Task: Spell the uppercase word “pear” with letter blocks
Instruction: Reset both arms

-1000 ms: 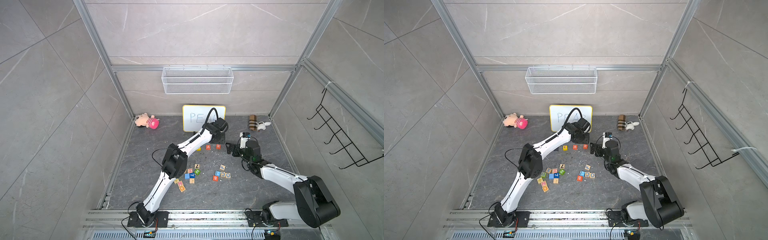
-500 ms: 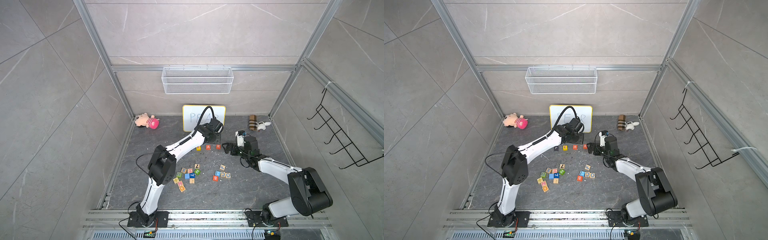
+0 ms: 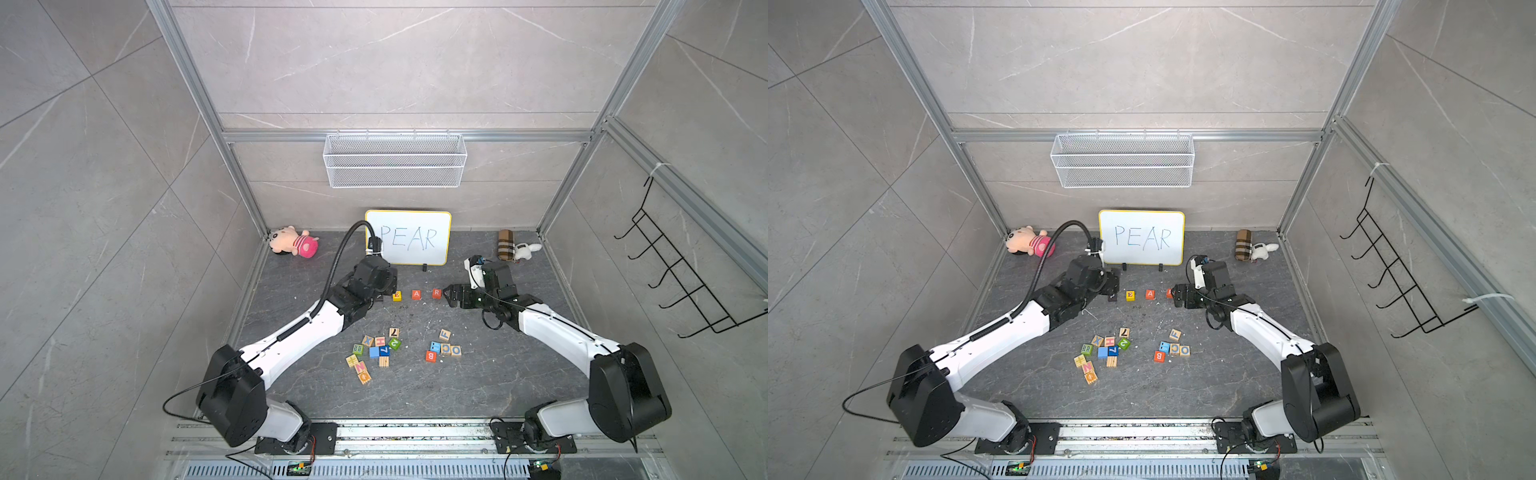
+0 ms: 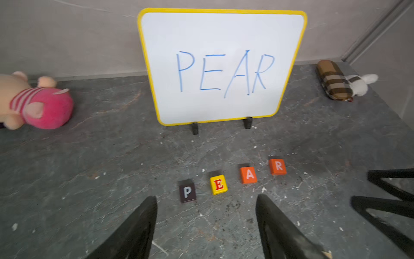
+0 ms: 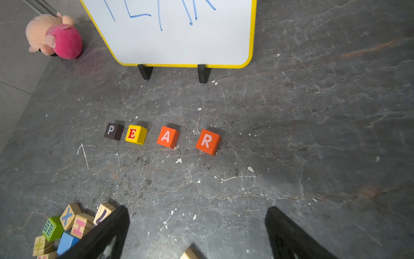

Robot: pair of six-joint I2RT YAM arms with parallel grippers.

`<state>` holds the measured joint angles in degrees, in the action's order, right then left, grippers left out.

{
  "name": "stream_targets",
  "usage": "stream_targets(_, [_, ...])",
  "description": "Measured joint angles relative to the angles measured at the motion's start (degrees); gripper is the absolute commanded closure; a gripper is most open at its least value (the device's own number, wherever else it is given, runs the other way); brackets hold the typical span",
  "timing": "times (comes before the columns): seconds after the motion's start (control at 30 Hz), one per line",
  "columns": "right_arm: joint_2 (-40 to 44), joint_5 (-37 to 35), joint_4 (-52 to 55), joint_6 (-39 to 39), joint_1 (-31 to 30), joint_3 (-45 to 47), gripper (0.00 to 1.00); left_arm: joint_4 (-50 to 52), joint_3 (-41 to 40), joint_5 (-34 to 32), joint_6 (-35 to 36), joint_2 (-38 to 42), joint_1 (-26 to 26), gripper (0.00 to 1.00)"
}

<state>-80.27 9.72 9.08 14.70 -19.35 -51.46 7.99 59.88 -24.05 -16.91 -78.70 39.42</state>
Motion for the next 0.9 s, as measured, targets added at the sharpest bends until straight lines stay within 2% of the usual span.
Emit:
stream_targets(0.03, [1.0,-0.3,1.8,-0.4,-0.2,-0.7,0.02,-0.9,-2.6,-0.7,0.6,1.9,-0.4,0.18])
stream_targets(0.13, [4.2,-1.5,7.0,-1.6,-1.2,-2.6,0.01,-2.1,-9.7,-3.3,2.3,8.1,-1.9,0.04])
stream_targets(0.23, [7.3,-3.3,11.2,-2.9,-2.6,-4.2,0.01,-2.8,-14.7,-6.2,3.7,13.6,-3.9,0.01])
stream_targets(0.43, [14.0,-8.6,14.3,-5.6,-5.4,-4.0,0.01,-7.3,-25.0,-11.9,8.1,24.6,-8.2,0.00])
stream_targets(0.57, [21.4,-12.5,9.4,-7.5,-6.6,2.7,0.01,-12.0,-32.2,-14.4,10.9,28.2,-10.1,0.00])
stream_targets(0.7, [27.6,-19.7,0.3,-9.5,-7.2,14.1,0.01,-15.5,-38.6,-16.6,12.8,28.5,-10.9,0.00])
stream_targets(0.8, [27.7,-26.0,-8.0,-10.8,-7.2,22.1,0.01,-17.0,-41.3,-18.5,13.2,28.0,-12.3,0.00])
stream_targets(0.9, [24.9,-33.5,-13.9,-10.9,-7.2,26.9,0.01,-20.5,-43.7,-18.8,13.3,27.4,-16.0,0.01])
